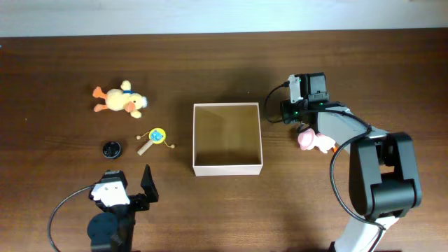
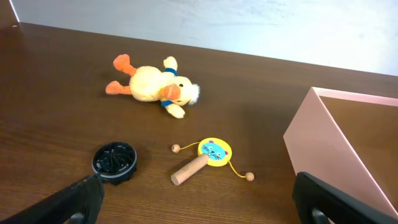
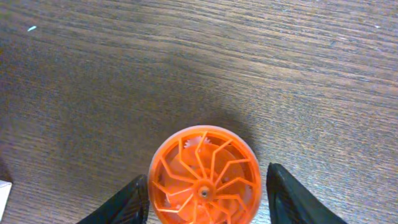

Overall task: Pack container
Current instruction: 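Lift the orange toy and carry it over the pink box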

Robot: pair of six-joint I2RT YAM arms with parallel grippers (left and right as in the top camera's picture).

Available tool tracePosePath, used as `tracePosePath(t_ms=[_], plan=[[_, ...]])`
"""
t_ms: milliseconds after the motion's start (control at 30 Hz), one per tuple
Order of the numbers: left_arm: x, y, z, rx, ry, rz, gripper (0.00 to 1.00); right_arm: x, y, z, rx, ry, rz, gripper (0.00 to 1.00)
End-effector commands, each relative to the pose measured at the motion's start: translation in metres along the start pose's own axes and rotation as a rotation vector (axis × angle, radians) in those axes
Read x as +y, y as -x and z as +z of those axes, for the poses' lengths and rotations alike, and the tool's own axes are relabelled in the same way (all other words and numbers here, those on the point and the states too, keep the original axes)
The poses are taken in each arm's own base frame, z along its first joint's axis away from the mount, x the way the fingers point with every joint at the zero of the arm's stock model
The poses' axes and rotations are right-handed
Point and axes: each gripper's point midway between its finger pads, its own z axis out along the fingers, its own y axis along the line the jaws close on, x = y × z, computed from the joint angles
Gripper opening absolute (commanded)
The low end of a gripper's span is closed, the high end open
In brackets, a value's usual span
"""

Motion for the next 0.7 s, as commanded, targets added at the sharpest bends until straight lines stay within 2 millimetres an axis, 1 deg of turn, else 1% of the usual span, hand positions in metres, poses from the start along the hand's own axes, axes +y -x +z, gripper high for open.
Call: tracePosePath(t_ms=[0, 133, 333, 433, 533, 633, 667], plan=[[-0.001, -0.001, 0.000, 0.000, -0.007, 0.014, 0.99, 0.002, 0.008, 0.001, -0.012, 0.004, -0.005, 0.50], [-0.001, -0.001, 0.000, 0.000, -0.007, 0.014, 0.99, 0.001, 0.023, -0.005, -0.027, 0.003, -0.006, 0.49], [-0.001, -0.001, 0.000, 0.000, -0.007, 0.014, 0.99, 0.000, 0.061, -0.024, -0.064, -0.005, -0.013, 0.47], [-0.001, -0.001, 0.000, 0.000, -0.007, 0.014, 0.99, -0.002, 0.074, -0.031, -0.082, -0.013, -0.019, 0.47], [-0.001, -0.001, 0.000, 0.000, -0.007, 0.014, 0.99, -0.002, 0.076, -0.032, -0.085, -0.014, -0.021, 0.49], [-0.001, -0.001, 0.000, 0.000, -0.007, 0.014, 0.99, -0.002, 0.070, -0.029, -0.062, -0.012, -0.020, 0.50], [-0.001, -0.001, 0.000, 0.000, -0.007, 0.014, 0.99, -0.001, 0.068, -0.027, -0.055, -0.011, -0.020, 0.52]])
